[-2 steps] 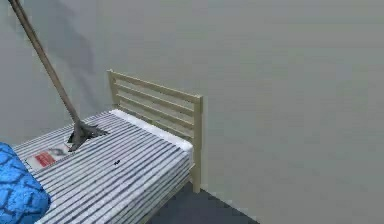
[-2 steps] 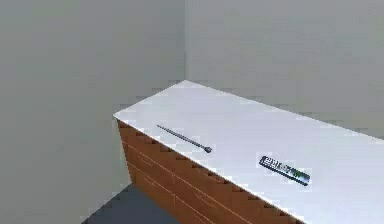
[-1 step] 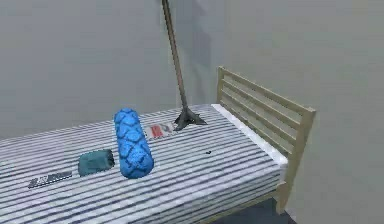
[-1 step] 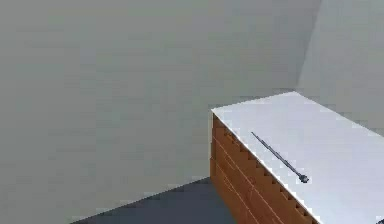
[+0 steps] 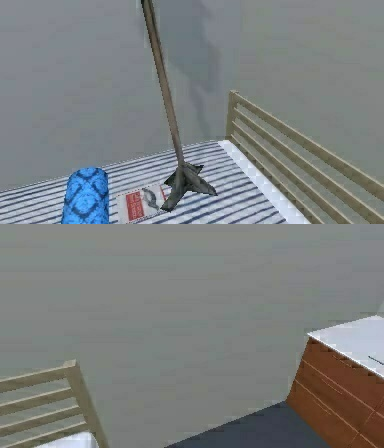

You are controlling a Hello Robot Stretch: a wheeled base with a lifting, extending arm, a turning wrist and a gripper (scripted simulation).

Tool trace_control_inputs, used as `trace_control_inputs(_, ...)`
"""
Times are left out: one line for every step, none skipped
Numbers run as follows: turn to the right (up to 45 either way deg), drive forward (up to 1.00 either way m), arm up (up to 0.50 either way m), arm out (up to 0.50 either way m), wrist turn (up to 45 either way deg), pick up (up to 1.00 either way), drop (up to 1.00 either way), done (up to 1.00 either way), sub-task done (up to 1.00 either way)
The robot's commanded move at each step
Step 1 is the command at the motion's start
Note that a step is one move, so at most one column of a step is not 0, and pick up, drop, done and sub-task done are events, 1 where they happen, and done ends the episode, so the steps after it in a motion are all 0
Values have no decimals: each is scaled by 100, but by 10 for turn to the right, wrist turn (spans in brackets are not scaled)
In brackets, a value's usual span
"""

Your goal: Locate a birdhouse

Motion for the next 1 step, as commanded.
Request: trace_control_inputs(0,0,0,0,0,0,0,100,0)
